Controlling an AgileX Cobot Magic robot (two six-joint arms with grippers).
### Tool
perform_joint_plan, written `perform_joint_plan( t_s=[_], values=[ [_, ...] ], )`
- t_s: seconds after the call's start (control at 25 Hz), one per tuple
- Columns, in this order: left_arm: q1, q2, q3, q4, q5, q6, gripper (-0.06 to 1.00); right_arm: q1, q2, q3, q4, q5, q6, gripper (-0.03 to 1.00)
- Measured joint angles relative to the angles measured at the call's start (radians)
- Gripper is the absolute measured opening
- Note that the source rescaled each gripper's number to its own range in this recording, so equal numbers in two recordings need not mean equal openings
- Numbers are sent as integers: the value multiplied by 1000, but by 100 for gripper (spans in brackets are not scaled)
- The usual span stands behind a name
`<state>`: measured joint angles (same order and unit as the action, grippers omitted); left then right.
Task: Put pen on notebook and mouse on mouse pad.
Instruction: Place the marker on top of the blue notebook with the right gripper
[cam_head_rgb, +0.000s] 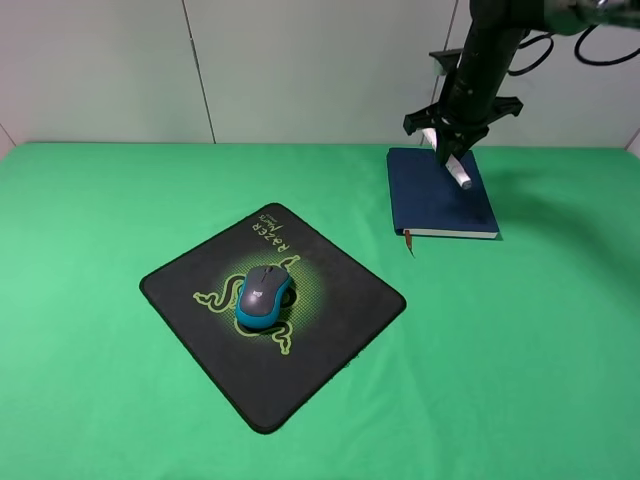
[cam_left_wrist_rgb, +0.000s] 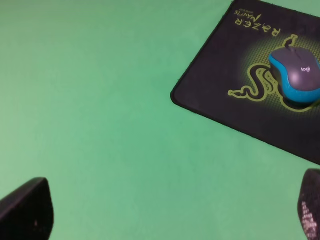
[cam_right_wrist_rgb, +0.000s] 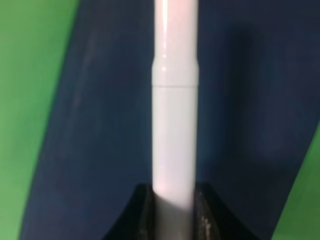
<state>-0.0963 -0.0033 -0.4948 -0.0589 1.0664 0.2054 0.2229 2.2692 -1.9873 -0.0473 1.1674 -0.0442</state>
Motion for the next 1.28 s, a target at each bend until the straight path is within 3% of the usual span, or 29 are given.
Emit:
perform_joint_plan(
  t_s=[0.8, 0.84, 0.88, 0.92, 1.0, 1.08, 1.28],
  values=[
    [0, 0, 0, 0, 0, 0, 96, 0, 105, -2, -2, -48, -8, 2],
    [0, 0, 0, 0, 0, 0, 96, 0, 105, -2, -2, -48, -9, 10],
    [0, 0, 0, 0, 0, 0, 96, 0, 105, -2, -2, -48, -9, 26],
    [0, 0, 0, 0, 0, 0, 96, 0, 105, -2, -2, -47, -8, 50],
    [0, 0, 0, 0, 0, 0, 96, 0, 105, -2, -2, -44, 3, 81],
    [0, 0, 0, 0, 0, 0, 96, 0, 105, -2, -2, -38, 11, 94],
    [0, 0, 0, 0, 0, 0, 96, 0, 105, -2, 9, -26, 15, 100]
  ],
)
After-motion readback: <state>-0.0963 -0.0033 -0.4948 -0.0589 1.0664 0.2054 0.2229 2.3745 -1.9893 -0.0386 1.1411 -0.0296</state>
